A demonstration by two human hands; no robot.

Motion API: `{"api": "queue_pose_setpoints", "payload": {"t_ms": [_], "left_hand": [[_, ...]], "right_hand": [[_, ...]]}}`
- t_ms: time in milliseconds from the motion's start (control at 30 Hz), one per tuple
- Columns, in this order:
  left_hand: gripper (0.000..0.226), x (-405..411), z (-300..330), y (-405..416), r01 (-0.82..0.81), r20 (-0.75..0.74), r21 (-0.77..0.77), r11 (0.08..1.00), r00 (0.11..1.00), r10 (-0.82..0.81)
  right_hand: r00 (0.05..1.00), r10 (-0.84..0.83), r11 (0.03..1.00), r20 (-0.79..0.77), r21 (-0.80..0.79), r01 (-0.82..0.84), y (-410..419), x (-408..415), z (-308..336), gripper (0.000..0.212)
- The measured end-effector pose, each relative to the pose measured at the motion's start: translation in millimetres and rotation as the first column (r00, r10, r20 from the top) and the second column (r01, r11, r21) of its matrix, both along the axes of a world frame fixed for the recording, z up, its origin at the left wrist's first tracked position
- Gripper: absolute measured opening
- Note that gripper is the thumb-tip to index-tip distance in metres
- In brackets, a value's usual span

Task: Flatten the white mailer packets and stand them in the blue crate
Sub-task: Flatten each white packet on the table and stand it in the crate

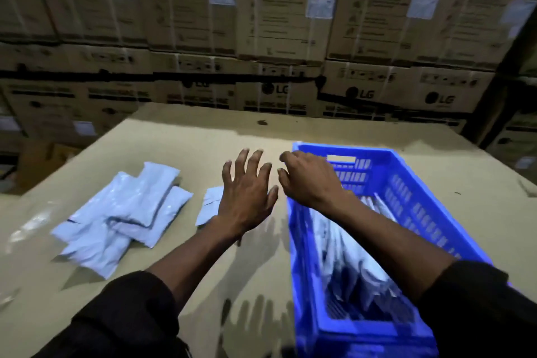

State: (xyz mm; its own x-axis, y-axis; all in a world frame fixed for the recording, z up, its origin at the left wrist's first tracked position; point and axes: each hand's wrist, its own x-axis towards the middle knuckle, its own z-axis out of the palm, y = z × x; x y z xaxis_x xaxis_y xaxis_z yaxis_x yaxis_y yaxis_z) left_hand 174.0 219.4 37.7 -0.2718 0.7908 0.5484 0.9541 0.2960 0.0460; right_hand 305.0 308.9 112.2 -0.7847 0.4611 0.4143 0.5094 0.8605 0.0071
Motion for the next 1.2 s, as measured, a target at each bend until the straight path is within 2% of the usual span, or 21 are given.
{"api": "queue_pose_setpoints", "payload": {"t_ms": [167,333,467,533,700,767,867,1000,1200], "left_hand": [[0.055,-80.4,-52.8,-82.9,-0.115,0.036,-0.011,0.993,0.993,0.115],[0.058,-125.1,-137.5,-150.4,-0.166,0.112,-0.155,0.974,0.976,0.184],[0.067,-141.8,-191.7,-184.3,-0.134,0.136,-0.271,0.953,0.975,0.175],[0.068,-146.9,-201.5,-189.2,-0.134,0.150,-0.262,0.956,0.973,0.177],[0.069,-152.2,-194.9,-179.3,-0.096,0.178,-0.214,0.972,0.975,0.136],[0.068,-151.1,-194.4,-178.9,-0.100,0.183,-0.218,0.971,0.973,0.141],[0.063,-150.0,-191.3,-180.1,-0.116,0.206,-0.206,0.972,0.966,0.159],[0.057,-149.0,-190.4,-183.9,-0.097,0.199,-0.136,0.986,0.972,0.123],[0.057,-156.6,-191.0,-182.6,-0.030,0.201,-0.009,1.000,0.979,0.031]], "right_hand": [[0.966,0.073,0.984,0.248,-0.176,-0.029,-46.7,-96.4,-3.3,0.038],[0.927,0.127,0.945,0.354,-0.326,-0.005,-74.3,-154.6,-73.8,0.040],[0.918,0.053,0.955,0.394,-0.290,0.069,-89.7,-166.3,-144.4,0.054],[0.924,0.007,0.965,0.382,-0.246,0.095,-95.8,-169.0,-169.3,0.064],[0.926,-0.099,0.963,0.365,-0.198,0.181,-92.4,-187.9,-188.6,0.074],[0.925,-0.159,0.942,0.345,-0.228,0.247,-87.3,-199.2,-190.0,0.077],[0.900,-0.223,0.927,0.373,-0.204,0.315,-84.2,-212.9,-194.7,0.074],[0.922,-0.191,0.962,0.338,-0.124,0.245,-96.3,-210.5,-212.3,0.057],[0.943,0.097,0.977,0.319,-0.213,-0.028,-121.8,-162.4,-220.2,0.074]]}}
